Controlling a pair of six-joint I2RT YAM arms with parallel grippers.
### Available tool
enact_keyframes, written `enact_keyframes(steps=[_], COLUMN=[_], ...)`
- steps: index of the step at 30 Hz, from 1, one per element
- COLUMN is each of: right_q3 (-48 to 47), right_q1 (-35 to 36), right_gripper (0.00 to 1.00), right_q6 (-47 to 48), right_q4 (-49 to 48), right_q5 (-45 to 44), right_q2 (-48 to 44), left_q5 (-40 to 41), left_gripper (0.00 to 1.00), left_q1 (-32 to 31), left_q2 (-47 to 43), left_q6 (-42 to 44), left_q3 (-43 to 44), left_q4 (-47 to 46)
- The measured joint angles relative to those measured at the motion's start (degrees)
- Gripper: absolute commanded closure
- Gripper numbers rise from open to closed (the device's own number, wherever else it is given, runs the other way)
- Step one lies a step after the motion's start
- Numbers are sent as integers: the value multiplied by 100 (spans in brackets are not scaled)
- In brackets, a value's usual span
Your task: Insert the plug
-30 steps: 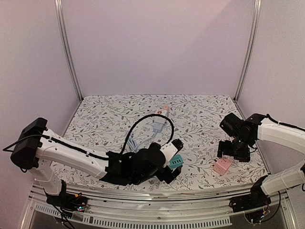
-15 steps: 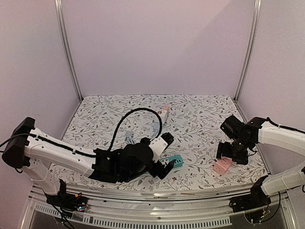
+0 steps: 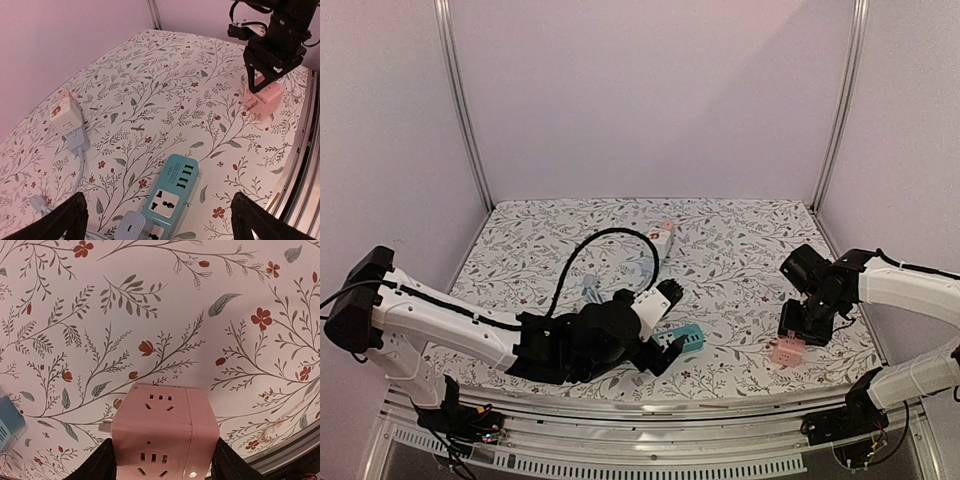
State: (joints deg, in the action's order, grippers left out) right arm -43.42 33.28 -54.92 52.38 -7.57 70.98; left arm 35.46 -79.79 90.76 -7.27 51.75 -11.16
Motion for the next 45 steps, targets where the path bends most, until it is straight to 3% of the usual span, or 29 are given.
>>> enact_keyframes(steps=[3,14,23,26,28,31,38,45], right_q3=[2,11,-542,-752,-824,-841,-522,-461], right_q1=[0,76,815,973,1038,1088,1126,1130], right_gripper=[58,58,57,50,39,3,1,1], right_q6=[-13,-13,-81,-125,-140,-138,-42,271], right_q4=[-24,-168,-431,-592,-697,-791,-1027,-1036], right_q5=[24,81,-68,-94,-94,-76,105,-153], right_q2=[-7,-2,813,1091,1196,1246,1220,505], left_q5=[35,127,-232,-382,-492,-660,-992,-1657], left_gripper=[1,1,1,1,1,1,1,1], left_q1=[2,214,540,573,595,621,654,739], left_q2=[-2,-702,-1060,-1060,-1060,-1060,-1060,-966], left_q6=[20,262,435,472,498,557,649,769], left_q3=[-13,-619,-879,-909,-944,-979,-992,-992], left_q4=[2,39,98,116,116,116,85,2])
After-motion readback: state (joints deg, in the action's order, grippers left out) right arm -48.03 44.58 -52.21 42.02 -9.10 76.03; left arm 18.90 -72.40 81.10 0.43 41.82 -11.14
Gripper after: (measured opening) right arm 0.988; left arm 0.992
